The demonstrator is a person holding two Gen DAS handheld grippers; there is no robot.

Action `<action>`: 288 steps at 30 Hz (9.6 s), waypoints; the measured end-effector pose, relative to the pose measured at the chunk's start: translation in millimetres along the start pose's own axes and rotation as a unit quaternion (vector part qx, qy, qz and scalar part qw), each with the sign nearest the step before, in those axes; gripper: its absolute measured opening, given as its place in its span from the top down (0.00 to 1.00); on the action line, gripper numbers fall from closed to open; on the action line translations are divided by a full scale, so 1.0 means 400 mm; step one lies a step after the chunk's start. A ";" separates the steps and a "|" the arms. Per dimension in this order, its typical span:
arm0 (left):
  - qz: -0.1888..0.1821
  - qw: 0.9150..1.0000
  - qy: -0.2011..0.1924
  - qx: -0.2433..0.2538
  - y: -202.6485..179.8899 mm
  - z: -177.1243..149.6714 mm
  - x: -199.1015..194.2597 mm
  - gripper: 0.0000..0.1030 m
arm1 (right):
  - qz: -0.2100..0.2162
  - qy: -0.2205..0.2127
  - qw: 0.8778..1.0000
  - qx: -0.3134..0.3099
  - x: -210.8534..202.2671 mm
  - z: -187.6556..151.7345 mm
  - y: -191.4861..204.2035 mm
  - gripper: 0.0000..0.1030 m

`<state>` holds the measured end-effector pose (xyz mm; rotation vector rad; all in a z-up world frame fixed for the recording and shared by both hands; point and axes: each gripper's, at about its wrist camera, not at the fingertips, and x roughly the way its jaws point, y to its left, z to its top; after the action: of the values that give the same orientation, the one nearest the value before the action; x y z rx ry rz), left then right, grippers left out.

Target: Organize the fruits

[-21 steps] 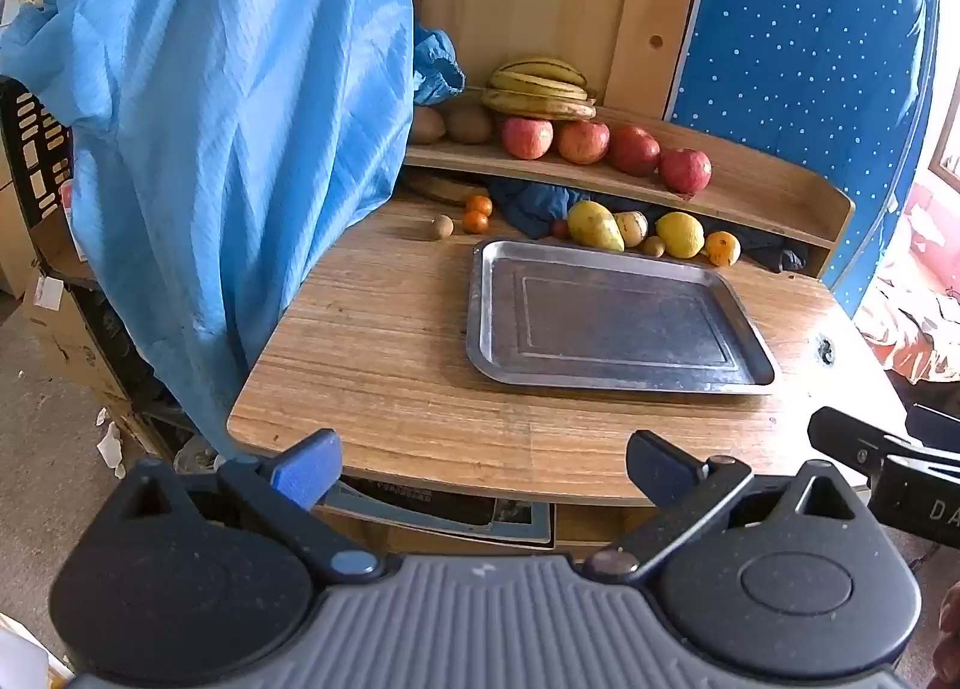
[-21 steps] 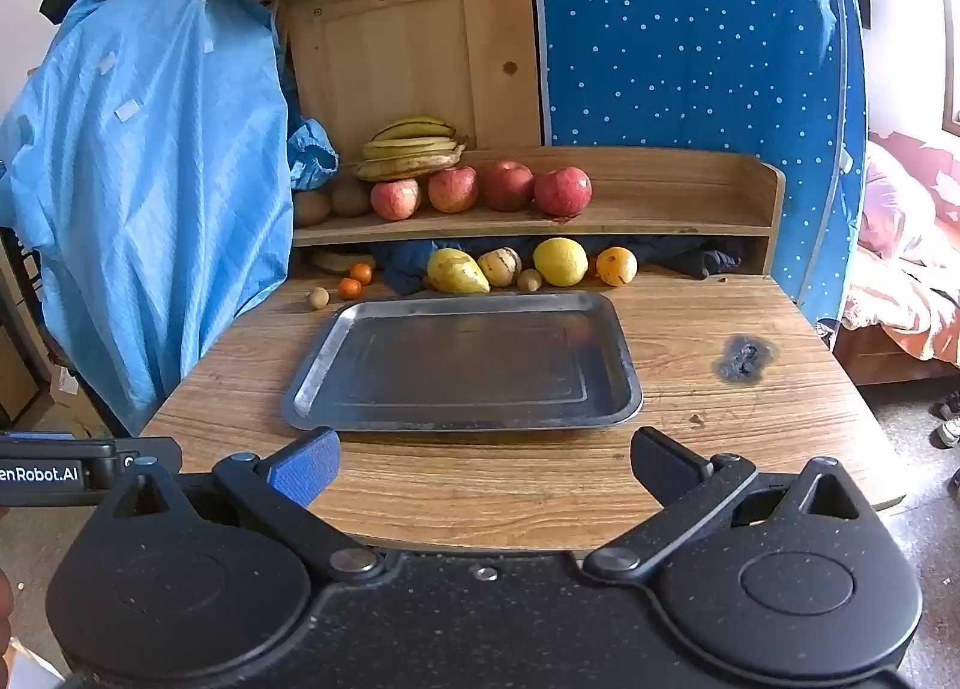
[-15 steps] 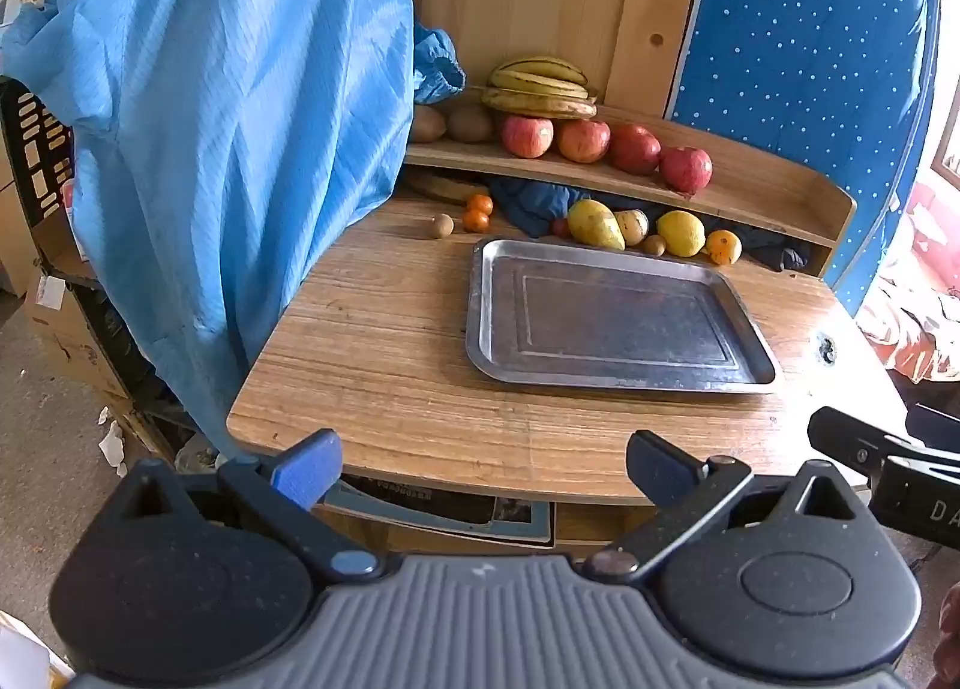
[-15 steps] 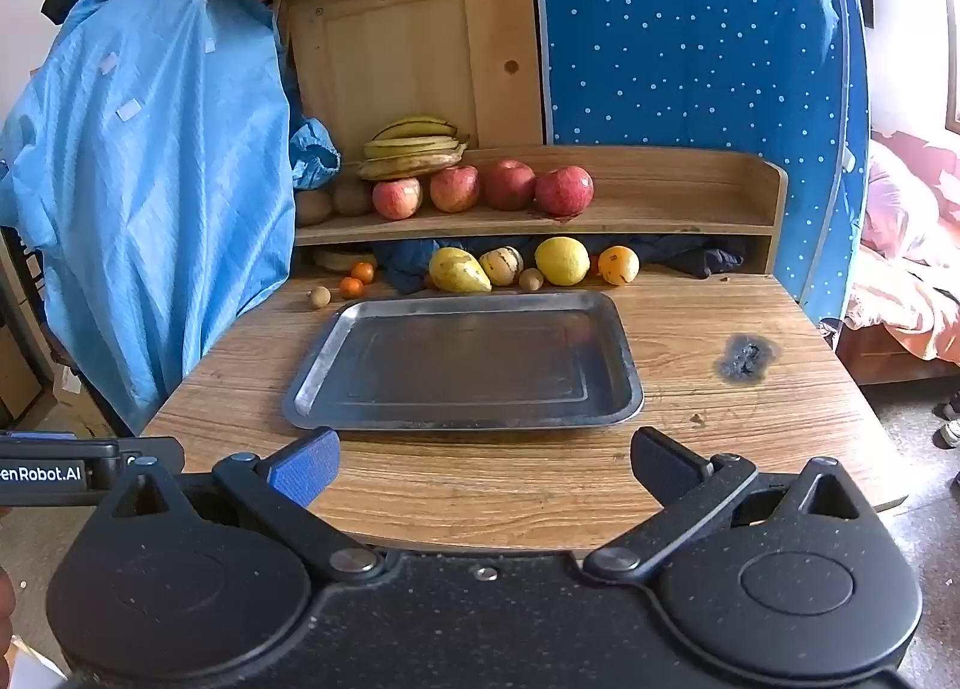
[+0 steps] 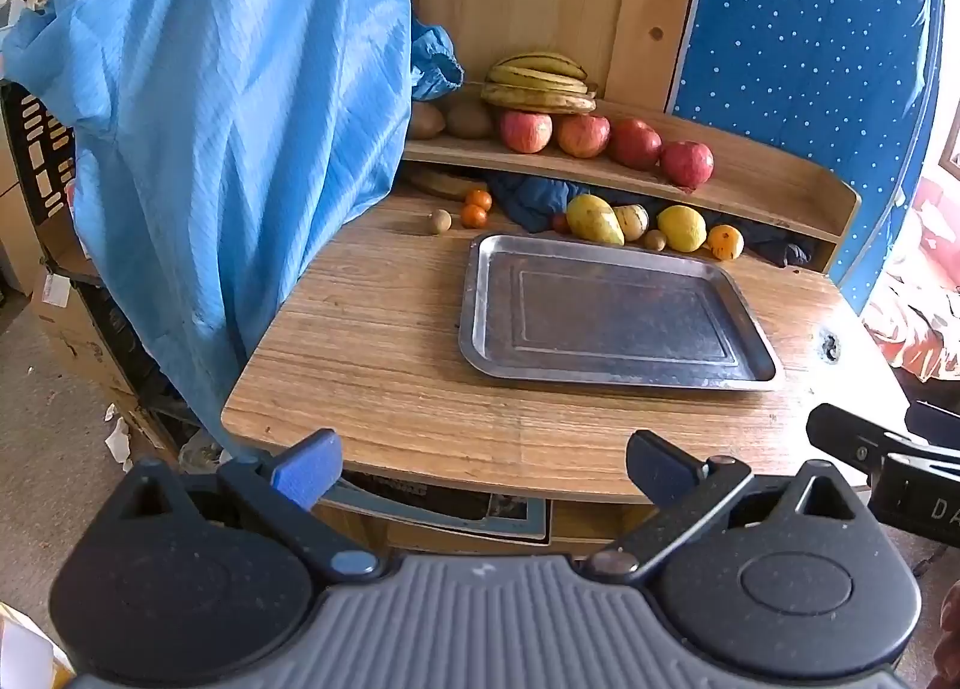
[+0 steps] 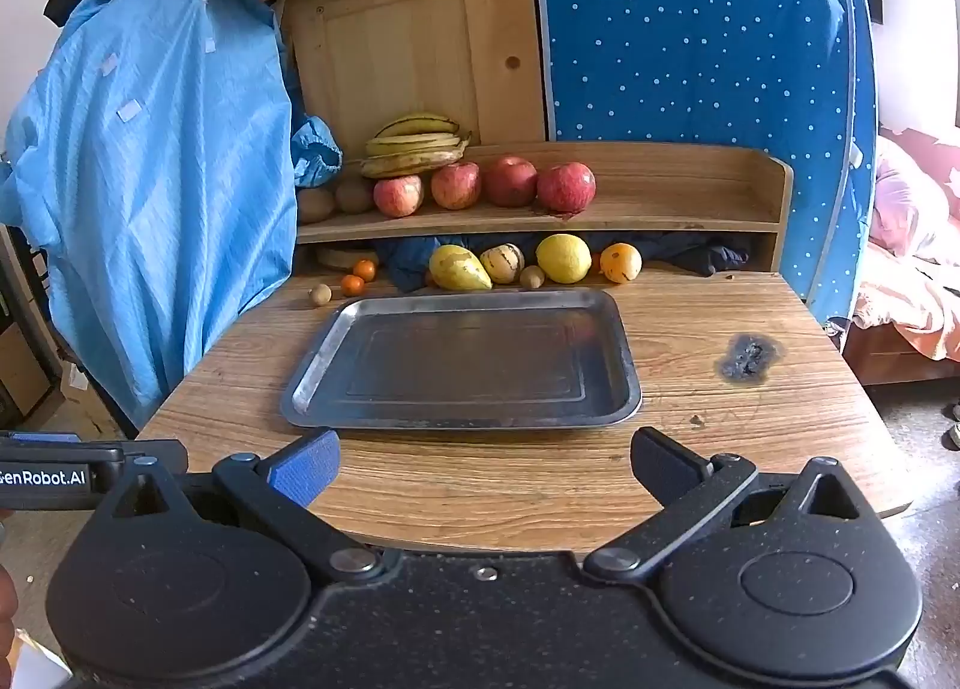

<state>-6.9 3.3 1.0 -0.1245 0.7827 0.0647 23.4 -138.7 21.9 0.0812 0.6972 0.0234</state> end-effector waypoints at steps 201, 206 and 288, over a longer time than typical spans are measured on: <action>-0.145 0.985 0.082 0.045 0.088 0.420 0.702 0.74 | 0.119 0.098 0.977 -0.148 0.742 0.293 0.178 0.73; -0.163 0.980 0.091 0.076 0.069 0.393 0.668 0.74 | 0.119 0.109 0.978 -0.136 0.696 0.249 0.169 0.73; 0.009 0.983 0.161 0.091 0.041 0.199 0.394 0.01 | 0.035 0.161 0.985 -0.057 0.408 0.074 -0.061 0.01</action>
<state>158.4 32.2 -55.7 0.0473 1.1085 -0.0115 167.1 -157.1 -62.0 -0.0084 1.0146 0.1461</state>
